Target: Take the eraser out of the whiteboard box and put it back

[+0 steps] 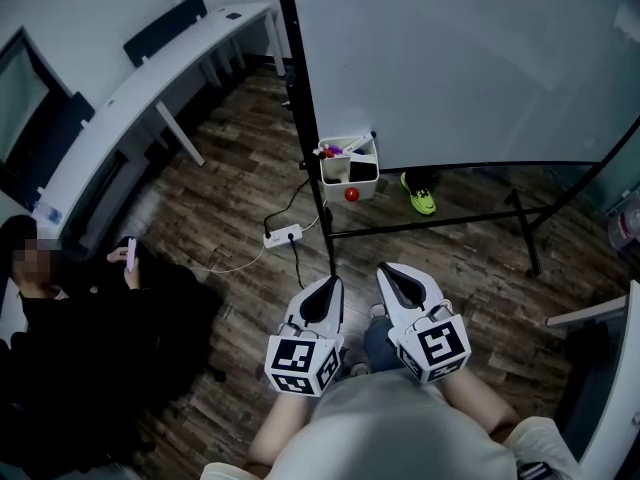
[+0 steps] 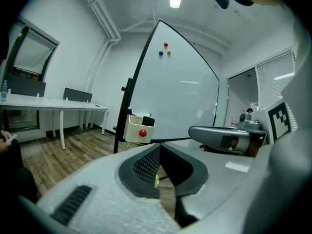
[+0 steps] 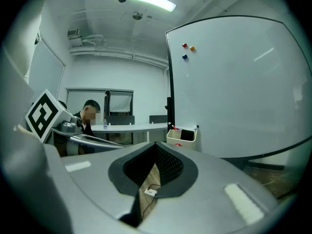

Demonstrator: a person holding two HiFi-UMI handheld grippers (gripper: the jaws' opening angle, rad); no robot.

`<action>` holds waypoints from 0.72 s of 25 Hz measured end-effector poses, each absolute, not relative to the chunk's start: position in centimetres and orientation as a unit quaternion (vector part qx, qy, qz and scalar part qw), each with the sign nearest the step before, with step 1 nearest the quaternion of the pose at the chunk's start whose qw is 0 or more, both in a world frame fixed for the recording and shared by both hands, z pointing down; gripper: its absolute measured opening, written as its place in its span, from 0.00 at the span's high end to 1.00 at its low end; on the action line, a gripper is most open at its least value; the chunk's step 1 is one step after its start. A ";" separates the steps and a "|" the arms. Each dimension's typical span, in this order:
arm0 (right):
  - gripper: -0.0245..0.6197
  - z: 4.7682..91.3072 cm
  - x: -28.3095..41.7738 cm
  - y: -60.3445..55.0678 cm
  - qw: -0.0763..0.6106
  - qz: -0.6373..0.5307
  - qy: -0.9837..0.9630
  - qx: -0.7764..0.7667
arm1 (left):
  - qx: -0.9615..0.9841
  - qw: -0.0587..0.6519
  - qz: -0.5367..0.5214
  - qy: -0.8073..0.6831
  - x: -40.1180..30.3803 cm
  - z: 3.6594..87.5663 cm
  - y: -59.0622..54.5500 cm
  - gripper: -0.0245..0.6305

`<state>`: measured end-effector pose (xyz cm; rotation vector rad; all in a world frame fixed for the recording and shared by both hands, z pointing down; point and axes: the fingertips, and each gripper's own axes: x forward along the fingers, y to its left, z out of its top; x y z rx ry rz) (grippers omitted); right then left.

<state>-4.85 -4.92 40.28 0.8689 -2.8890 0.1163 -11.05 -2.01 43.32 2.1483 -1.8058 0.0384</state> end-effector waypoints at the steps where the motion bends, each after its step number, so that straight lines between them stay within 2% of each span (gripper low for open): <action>1: 0.95 40.2 -5.0 -5.5 0.061 0.037 -0.956 0.285 | 0.753 0.166 0.012 -0.636 -11.3 43.2 -2.6 0.96; 18: 0.94 39.4 -6.1 -15.7 0.065 0.030 -0.963 0.261 | 0.742 0.162 0.010 -0.651 -12.0 42.2 -12.0 0.96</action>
